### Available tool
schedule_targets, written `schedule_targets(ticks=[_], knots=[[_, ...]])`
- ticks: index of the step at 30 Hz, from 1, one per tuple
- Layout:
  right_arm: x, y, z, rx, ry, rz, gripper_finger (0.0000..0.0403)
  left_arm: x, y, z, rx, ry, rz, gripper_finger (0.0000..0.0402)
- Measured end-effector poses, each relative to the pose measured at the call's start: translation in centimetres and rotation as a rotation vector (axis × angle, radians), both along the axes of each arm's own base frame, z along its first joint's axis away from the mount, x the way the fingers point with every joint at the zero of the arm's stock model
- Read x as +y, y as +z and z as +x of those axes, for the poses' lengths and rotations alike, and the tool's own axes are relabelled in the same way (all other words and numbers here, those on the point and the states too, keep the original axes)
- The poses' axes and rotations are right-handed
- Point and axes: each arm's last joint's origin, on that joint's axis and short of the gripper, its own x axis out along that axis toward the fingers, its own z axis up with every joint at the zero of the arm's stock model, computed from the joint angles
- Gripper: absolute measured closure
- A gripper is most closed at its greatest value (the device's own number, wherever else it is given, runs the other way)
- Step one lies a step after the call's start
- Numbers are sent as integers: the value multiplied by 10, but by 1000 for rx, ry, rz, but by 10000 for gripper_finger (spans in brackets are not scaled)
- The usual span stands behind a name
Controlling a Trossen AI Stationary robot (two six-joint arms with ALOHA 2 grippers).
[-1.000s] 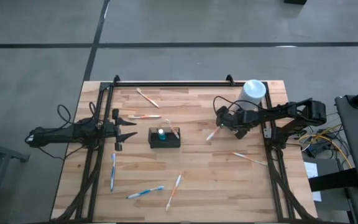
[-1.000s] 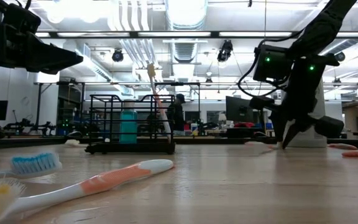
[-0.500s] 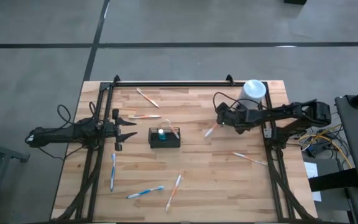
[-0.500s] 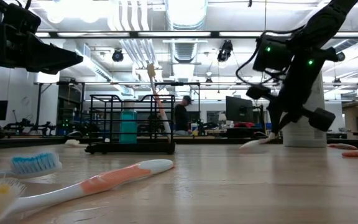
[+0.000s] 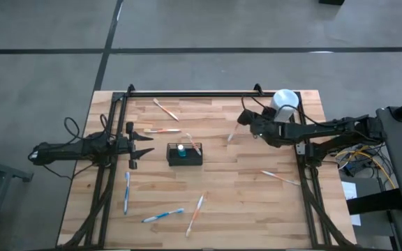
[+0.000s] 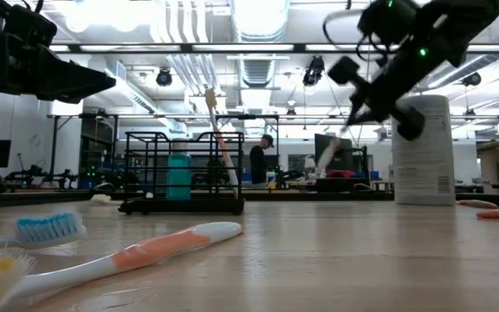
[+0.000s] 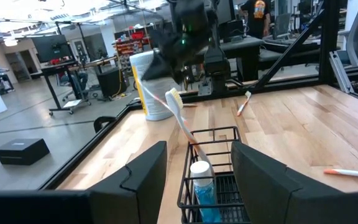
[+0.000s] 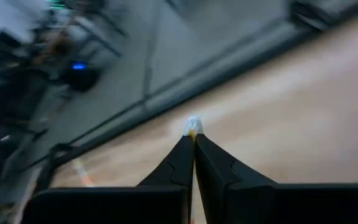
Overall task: Pick & Place toothbrushing station
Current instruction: Put the orange toothbrush into the right section of the wire organizer
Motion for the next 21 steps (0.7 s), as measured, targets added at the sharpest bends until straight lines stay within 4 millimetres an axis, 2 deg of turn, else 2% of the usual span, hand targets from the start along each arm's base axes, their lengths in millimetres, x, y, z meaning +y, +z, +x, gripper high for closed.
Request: schedule_targets(ticks=[8,21], knots=[[4,39,17,-3,251,-323,395,0,0,0,0,0,0,215],[13,63,27,-56,691,-639,395,0,0,0,0,0,0,215]])
